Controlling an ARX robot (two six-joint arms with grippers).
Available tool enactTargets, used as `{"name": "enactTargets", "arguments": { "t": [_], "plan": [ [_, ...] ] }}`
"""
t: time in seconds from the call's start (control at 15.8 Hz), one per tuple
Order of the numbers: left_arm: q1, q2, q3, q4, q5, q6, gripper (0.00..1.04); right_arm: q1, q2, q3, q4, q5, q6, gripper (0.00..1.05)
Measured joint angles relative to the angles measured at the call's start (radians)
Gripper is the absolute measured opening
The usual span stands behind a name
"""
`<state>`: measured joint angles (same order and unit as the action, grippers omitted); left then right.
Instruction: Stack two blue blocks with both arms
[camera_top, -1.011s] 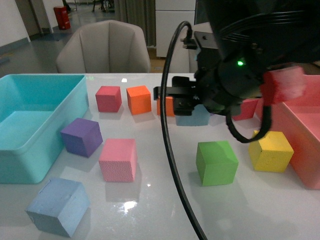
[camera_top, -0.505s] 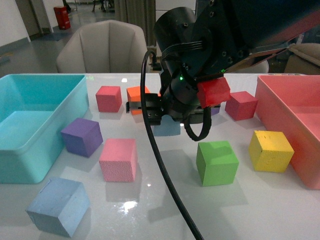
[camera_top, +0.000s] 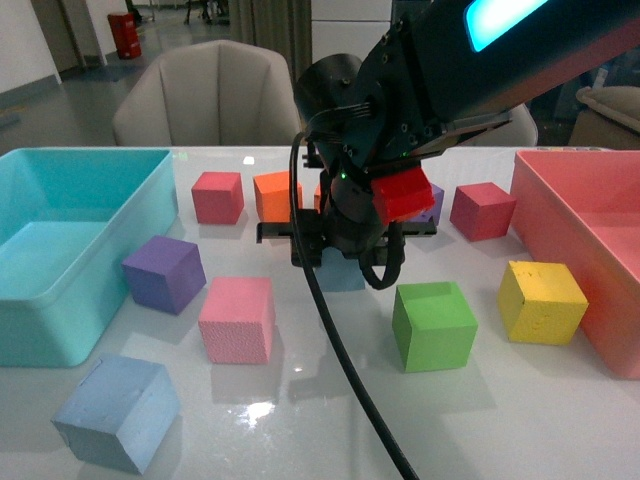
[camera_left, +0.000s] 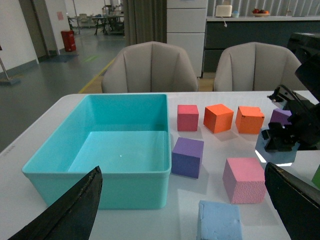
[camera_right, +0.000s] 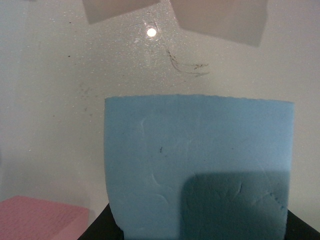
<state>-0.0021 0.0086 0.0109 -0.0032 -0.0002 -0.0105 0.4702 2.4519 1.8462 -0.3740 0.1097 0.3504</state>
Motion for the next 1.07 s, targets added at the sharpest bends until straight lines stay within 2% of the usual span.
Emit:
{"name": "enactTargets", "arguments": {
  "t": [0.25, 0.32, 0.44, 0.51, 0.57, 0.95, 1.01, 1.07],
  "plan": [
    [0.0, 0.0, 0.0, 0.0, 0.0, 0.0, 0.98, -0.006, 0.034, 0.001, -0.01, 0.02, 0.002, 0.43],
    [0.0, 0.0, 0.0, 0.0, 0.0, 0.0, 0.98, -0.006, 0.034, 0.004, -0.009, 0.021, 0.003, 0.48],
    [0.0, 0.0, 0.0, 0.0, 0.0, 0.0, 0.98, -0.006, 0.034, 0.004, -0.007, 0.014, 0.022, 0.67],
    [0.0, 0.0, 0.0, 0.0, 0.0, 0.0, 0.98, -0.005, 0.034, 0.004, 0.001, 0.005, 0.031, 0.89],
    [0.0, 0.0, 0.0, 0.0, 0.0, 0.0, 0.98, -0.006, 0.025, -0.006, 0.011, 0.0, 0.041, 0.97],
    [0.0, 0.0, 0.0, 0.0, 0.0, 0.0, 0.98, -0.035, -0.107, -0.077, 0.03, 0.024, 0.04, 0.98],
    [0.0, 0.0, 0.0, 0.0, 0.0, 0.0, 0.98, -0.045, -0.138, -0.104, 0.06, 0.028, 0.04, 0.98],
    [0.0, 0.0, 0.0, 0.0, 0.0, 0.0, 0.98, -0.053, -0.199, -0.178, 0.151, 0.049, 0.038, 0.98]
  ]
}}
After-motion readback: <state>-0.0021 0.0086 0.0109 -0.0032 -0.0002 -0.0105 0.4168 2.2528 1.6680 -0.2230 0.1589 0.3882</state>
